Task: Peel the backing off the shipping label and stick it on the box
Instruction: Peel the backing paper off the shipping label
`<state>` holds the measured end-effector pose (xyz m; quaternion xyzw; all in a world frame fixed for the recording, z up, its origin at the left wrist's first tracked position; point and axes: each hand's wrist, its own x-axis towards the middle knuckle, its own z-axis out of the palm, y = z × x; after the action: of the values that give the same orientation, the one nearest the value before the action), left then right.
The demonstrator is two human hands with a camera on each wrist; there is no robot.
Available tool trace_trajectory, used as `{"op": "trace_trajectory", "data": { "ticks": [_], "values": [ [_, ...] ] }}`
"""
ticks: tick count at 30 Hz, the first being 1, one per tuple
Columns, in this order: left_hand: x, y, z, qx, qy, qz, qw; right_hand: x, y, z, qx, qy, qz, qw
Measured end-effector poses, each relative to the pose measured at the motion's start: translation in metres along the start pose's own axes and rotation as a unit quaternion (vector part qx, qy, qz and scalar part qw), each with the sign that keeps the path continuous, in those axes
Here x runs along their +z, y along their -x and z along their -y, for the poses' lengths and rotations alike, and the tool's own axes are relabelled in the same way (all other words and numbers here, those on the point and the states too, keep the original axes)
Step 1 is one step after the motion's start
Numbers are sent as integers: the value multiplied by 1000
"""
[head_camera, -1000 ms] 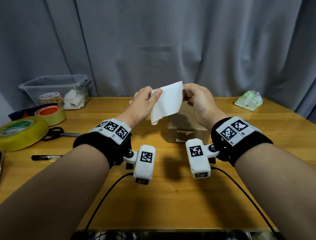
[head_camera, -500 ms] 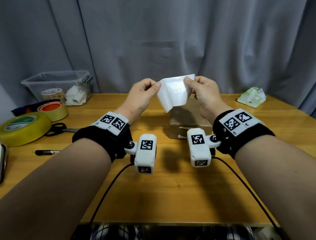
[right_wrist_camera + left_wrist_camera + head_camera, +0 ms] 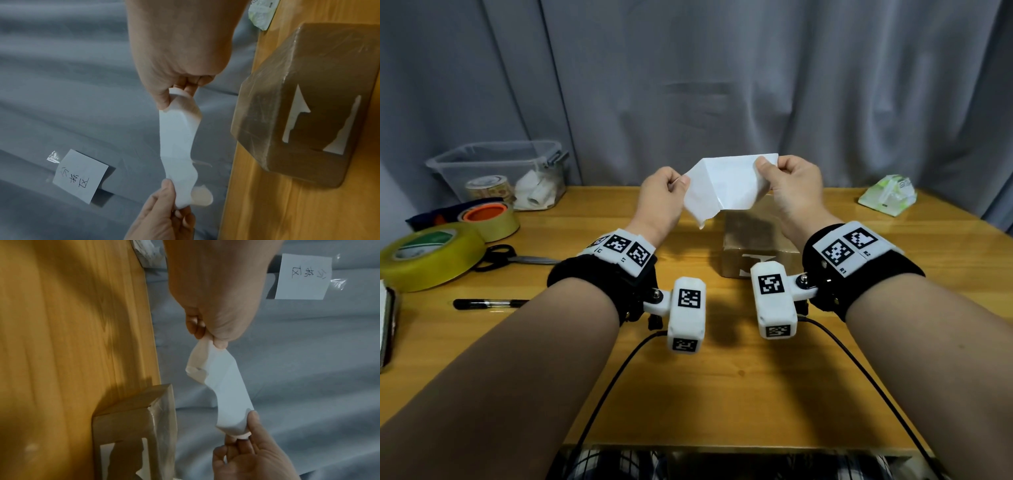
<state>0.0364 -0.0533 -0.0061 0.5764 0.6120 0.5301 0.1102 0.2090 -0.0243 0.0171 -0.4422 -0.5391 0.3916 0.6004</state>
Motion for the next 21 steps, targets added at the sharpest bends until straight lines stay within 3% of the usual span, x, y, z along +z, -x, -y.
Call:
{"op": "trace_trajectory", "data": {
  "ticks": [10, 21],
  "values": [
    [0, -3, 6, -6, -52, -26, 998, -1, -4, -4, -18, 9, -9, 1000],
    [-6, -1, 16, -41, -207, -52, 976, 0, -5, -15, -25, 4, -13, 1000]
  ]
}}
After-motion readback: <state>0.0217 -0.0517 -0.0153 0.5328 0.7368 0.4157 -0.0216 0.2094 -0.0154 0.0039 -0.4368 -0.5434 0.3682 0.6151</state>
